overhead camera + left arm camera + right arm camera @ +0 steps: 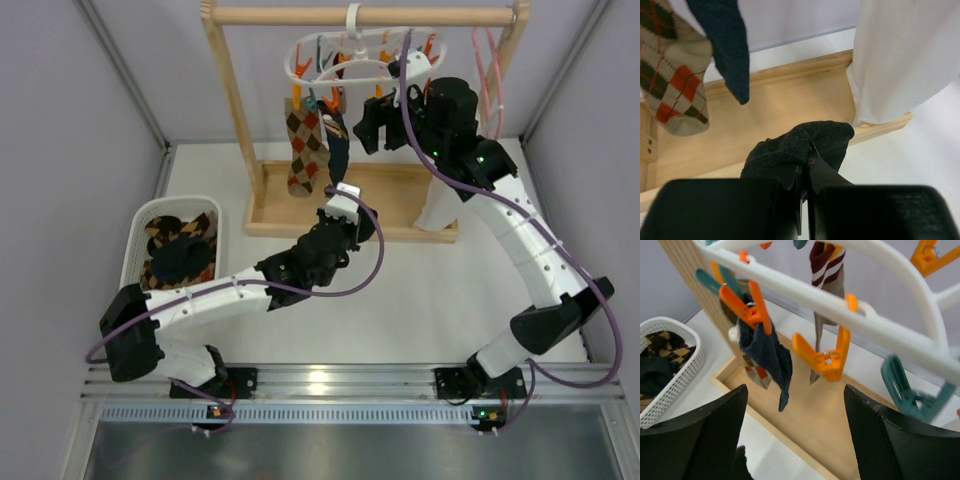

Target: Remove the socks clipped to the hanger

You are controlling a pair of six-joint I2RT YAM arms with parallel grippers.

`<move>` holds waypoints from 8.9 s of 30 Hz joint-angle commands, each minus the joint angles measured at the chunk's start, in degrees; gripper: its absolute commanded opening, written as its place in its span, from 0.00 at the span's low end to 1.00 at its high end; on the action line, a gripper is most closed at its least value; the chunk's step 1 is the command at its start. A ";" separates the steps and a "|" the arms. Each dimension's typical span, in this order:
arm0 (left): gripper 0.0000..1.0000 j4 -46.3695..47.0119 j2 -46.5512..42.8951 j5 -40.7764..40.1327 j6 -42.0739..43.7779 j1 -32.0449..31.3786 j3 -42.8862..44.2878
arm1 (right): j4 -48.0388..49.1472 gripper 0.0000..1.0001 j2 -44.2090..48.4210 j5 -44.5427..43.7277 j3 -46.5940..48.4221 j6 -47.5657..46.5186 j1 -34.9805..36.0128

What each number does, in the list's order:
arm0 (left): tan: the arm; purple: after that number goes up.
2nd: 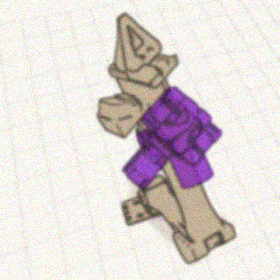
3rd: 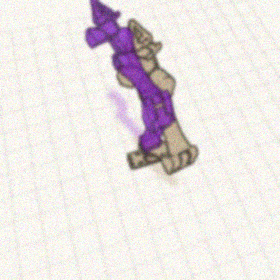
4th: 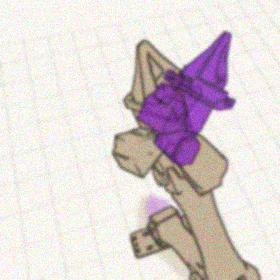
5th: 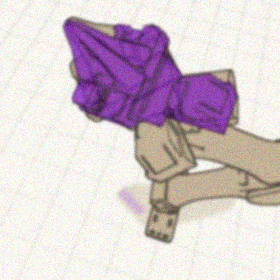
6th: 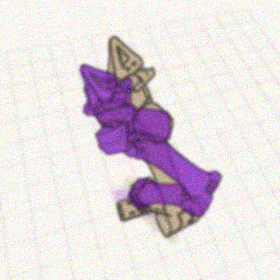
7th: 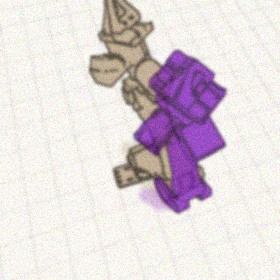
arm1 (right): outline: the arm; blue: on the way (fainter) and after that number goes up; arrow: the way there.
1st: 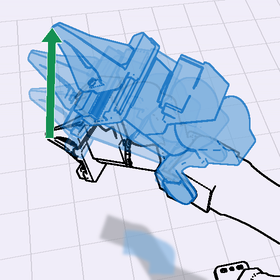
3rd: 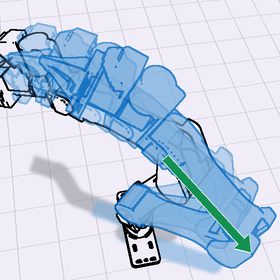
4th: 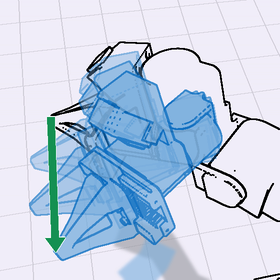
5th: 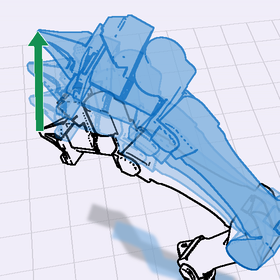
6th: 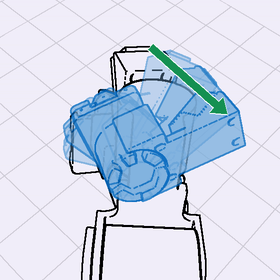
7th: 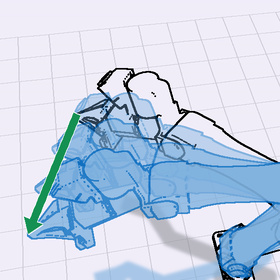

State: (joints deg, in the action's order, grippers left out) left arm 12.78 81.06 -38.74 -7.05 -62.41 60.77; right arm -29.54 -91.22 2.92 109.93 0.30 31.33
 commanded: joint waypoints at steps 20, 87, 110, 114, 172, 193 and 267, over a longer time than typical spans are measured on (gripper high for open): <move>0.00 -34.92 -29.03 5.68 -24.32 34.08 -7.34 | 8.27 1.00 57.02 7.45 -49.71 10.60 -0.22; 0.97 -7.15 9.96 -2.97 -7.82 15.04 16.64 | 6.69 1.00 73.82 9.38 -61.94 17.19 -0.22; 0.00 -6.80 28.55 -18.56 -2.87 14.25 33.19 | 8.27 0.99 73.11 10.62 -62.82 16.93 -0.22; 0.00 -6.89 26.87 -19.44 -3.41 12.50 30.81 | 10.20 1.00 72.33 8.60 -58.87 18.60 -0.31; 0.00 -6.89 14.48 -17.51 -11.49 6.34 17.71 | 6.33 0.62 -12.67 1.39 16.11 -1.79 5.32; 0.00 -6.80 12.46 -17.07 -11.84 6.86 15.69 | 15.56 0.22 -12.49 -0.20 12.59 4.54 5.58; 0.86 -36.68 -10.38 20.37 -36.37 77.18 -5.05 | 9.33 1.00 73.99 7.72 -67.13 14.82 5.58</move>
State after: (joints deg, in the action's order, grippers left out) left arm -24.25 77.56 -19.77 -45.82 15.03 55.40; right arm -19.03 -18.13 10.85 42.00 15.40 36.53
